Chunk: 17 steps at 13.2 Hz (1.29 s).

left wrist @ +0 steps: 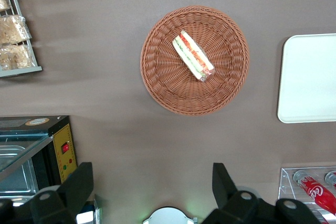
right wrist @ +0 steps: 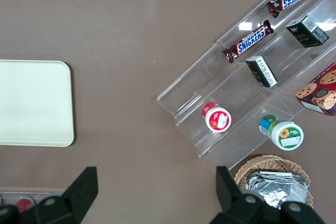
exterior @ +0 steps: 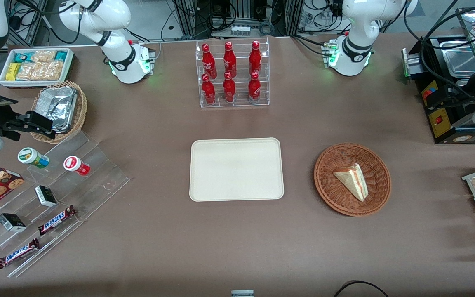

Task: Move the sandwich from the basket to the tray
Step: 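Move the left gripper down over the wrapped sandwich in the wicker basket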

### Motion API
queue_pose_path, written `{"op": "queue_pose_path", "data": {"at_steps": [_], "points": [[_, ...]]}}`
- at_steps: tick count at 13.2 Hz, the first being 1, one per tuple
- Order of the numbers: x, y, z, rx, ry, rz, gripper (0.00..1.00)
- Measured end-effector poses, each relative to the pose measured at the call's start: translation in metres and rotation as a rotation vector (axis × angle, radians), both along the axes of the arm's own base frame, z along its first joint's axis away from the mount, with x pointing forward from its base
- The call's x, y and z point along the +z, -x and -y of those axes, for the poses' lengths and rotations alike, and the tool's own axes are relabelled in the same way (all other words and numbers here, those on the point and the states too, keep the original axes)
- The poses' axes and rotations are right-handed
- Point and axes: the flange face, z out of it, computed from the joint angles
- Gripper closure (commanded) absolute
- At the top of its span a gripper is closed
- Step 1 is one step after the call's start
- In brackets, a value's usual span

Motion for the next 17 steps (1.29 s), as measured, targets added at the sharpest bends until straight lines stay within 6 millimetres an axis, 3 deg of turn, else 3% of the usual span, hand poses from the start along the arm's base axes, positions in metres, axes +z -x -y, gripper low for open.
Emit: {"op": "queue_pose_path", "data": {"at_steps": [5, 7, 12, 17], "points": [[-0.005, -0.005, -0.005, 0.005, -0.027, 0.013, 0.00], [-0.024, -0.021, -0.007, 0.017, -0.035, 0.022, 0.00], [-0.112, -0.068, -0.010, 0.202, -0.045, 0.053, 0.00], [-0.217, -0.079, -0.008, 0.478, -0.048, 0.097, 0.00]]}}
